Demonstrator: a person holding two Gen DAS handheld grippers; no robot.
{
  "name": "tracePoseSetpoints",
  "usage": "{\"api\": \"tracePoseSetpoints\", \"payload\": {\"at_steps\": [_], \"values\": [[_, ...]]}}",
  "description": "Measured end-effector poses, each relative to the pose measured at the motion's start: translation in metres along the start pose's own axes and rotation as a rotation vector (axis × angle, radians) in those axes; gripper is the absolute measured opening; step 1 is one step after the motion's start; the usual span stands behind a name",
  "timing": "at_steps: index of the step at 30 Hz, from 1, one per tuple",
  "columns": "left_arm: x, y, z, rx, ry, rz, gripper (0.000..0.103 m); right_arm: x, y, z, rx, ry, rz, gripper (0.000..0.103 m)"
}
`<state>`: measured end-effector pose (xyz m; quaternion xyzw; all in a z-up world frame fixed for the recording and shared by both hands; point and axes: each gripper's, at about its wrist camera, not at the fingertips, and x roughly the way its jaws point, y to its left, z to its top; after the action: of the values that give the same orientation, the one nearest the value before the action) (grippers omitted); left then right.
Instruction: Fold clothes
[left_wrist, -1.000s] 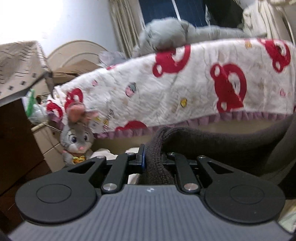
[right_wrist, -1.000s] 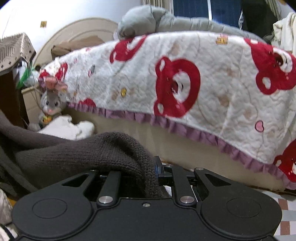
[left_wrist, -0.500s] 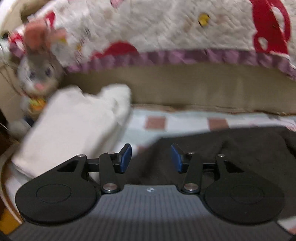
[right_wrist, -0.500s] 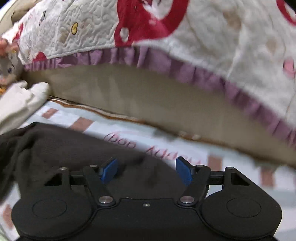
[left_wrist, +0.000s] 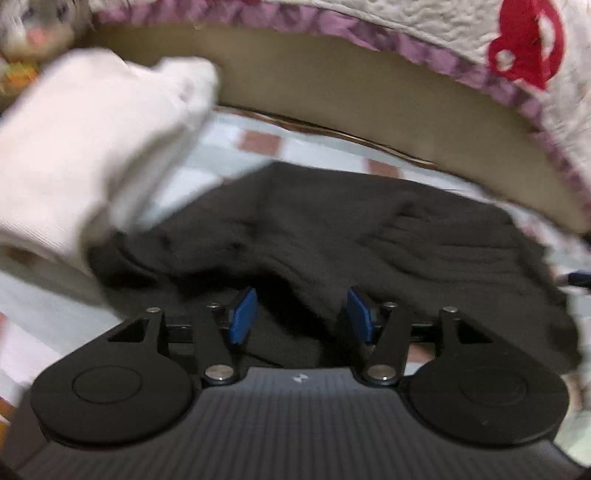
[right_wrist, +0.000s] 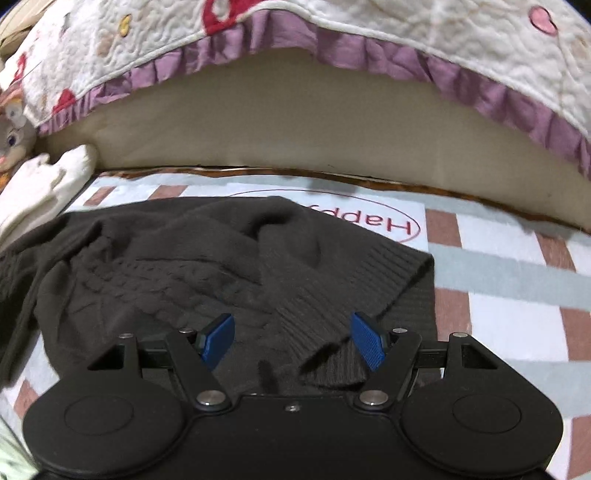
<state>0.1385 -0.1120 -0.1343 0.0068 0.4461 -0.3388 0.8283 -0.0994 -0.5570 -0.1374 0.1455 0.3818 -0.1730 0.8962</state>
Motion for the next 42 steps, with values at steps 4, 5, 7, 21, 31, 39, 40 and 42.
{"api": "tracePoseSetpoints", "payload": {"at_steps": [4,5,7,21,31,39,40,42], "values": [[0.004,-0.017,-0.009,0.086,0.036,-0.008,0.071,0.001,0.001,-0.001,0.005,0.001,-0.019,0.075],[0.009,-0.022,-0.012,0.126,0.048,0.018,0.073,0.001,0.002,-0.002,-0.004,0.004,-0.022,0.075],[0.024,-0.024,-0.018,0.155,0.086,0.050,0.073,0.002,0.002,-0.005,-0.017,0.011,-0.030,0.075],[-0.018,-0.025,-0.008,0.178,-0.189,0.214,0.007,0.056,-0.045,-0.013,0.440,-0.031,0.018,0.068],[-0.064,0.003,0.009,0.107,-0.468,0.271,0.007,-0.020,-0.024,0.031,0.201,-0.269,-0.007,0.006],[-0.168,0.000,0.004,0.054,-0.684,0.275,0.007,-0.142,-0.040,0.062,0.129,-0.393,0.010,0.005],[-0.184,0.002,0.002,0.038,-0.709,0.273,0.007,-0.159,-0.045,0.063,0.161,-0.403,0.042,0.005],[-0.215,0.007,-0.003,0.002,-0.756,0.271,0.007,-0.191,-0.058,0.061,0.238,-0.424,0.100,0.005]]}}
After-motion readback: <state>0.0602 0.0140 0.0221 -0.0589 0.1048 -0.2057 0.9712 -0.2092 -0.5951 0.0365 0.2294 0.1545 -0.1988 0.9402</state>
